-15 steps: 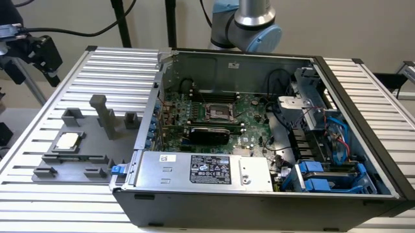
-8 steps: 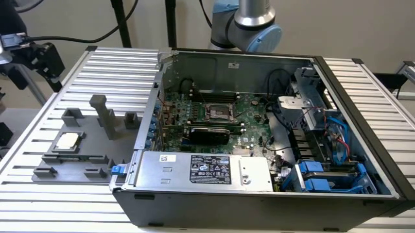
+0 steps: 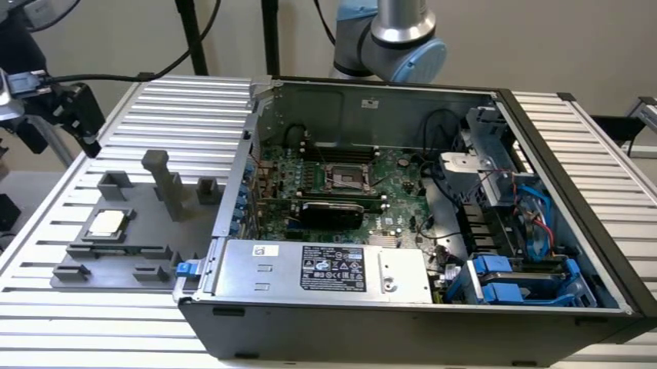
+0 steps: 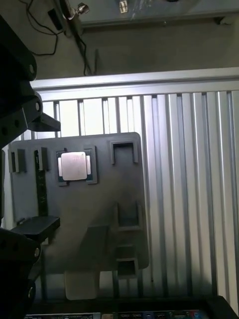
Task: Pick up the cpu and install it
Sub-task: 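Pick up the cpu and move it towards the insertion slot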
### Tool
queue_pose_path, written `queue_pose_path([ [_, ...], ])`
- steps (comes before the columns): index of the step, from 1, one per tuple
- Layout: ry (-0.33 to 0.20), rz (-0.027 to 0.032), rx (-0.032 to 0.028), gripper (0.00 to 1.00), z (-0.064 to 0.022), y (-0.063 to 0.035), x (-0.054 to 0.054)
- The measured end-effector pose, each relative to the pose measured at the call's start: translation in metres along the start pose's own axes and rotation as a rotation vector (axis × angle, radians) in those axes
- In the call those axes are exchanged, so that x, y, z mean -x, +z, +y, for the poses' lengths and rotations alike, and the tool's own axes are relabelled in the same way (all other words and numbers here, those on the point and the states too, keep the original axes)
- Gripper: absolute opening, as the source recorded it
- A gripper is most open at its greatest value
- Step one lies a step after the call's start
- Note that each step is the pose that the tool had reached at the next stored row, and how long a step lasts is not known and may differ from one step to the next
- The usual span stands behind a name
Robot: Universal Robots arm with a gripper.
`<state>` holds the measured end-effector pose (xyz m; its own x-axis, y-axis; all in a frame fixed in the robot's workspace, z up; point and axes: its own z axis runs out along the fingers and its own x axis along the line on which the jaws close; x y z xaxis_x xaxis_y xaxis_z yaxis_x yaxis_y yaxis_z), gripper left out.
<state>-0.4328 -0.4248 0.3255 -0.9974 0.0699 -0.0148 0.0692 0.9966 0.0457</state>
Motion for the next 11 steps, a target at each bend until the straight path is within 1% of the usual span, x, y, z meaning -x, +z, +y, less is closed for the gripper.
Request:
queue_pose_path([
  [7,-0.003,0.0000,0.0002,0.78,-0.0144,0.0122,0.001],
  [9,-0.003,0.0001,0.0002,0.78,-0.0197,0.0155,0.003],
  [11,-0.004,0.0001,0.0002,0.78,-0.0231,0.0192,0.007],
])
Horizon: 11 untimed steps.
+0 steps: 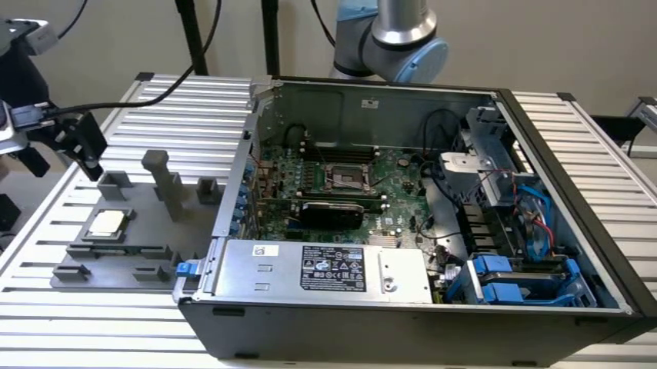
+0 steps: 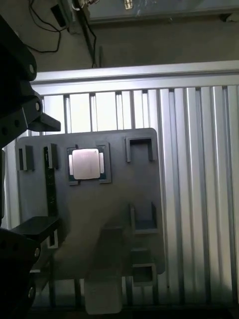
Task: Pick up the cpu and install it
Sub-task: 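Pick up the cpu and move it towards the insertion slot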
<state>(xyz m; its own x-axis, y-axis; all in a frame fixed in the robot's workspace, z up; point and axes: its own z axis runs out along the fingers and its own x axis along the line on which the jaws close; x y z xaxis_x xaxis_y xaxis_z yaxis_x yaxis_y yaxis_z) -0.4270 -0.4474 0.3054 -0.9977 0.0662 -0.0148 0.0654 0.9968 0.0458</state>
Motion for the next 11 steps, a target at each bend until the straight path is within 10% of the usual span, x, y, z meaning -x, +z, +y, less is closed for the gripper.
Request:
queue_pose_path([
  [11,-0.022,0.0009,0.0003,0.78,-0.0020,0.0201,0.012],
])
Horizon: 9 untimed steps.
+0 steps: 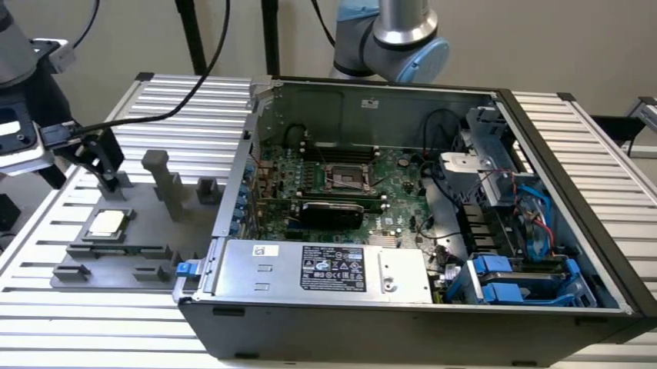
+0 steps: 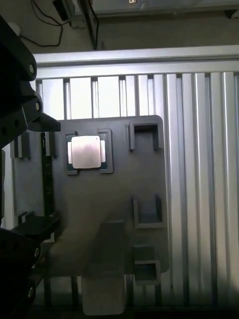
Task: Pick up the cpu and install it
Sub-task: 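Pick up the cpu and move it towards the insertion slot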
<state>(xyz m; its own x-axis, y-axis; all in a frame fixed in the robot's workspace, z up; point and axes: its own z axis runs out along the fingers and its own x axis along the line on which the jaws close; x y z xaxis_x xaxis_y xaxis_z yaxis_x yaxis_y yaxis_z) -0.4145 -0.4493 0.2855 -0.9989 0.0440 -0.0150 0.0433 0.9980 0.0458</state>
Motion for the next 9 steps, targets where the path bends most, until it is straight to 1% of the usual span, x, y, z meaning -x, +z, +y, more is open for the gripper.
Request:
queue_pose_path([
  [9,-0.006,0.0003,0.0001,0.78,-0.0008,0.0164,0.000],
])
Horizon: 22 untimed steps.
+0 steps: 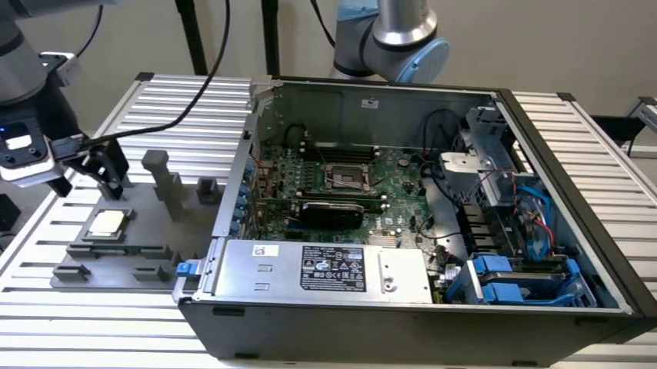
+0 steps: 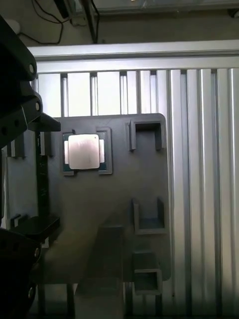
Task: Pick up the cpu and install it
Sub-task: 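Pick up the cpu and move it towards the insertion slot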
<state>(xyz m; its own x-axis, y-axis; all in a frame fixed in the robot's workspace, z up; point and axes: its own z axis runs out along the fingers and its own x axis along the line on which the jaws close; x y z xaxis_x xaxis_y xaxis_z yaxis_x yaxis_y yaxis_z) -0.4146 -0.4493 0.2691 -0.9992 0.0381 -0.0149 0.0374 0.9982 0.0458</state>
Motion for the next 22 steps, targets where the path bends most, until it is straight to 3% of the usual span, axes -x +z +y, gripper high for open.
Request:
queue_pose_path([
  [22,0.032,-0.0013,-0.0006,0.78,-0.0021,0.0397,-0.007],
])
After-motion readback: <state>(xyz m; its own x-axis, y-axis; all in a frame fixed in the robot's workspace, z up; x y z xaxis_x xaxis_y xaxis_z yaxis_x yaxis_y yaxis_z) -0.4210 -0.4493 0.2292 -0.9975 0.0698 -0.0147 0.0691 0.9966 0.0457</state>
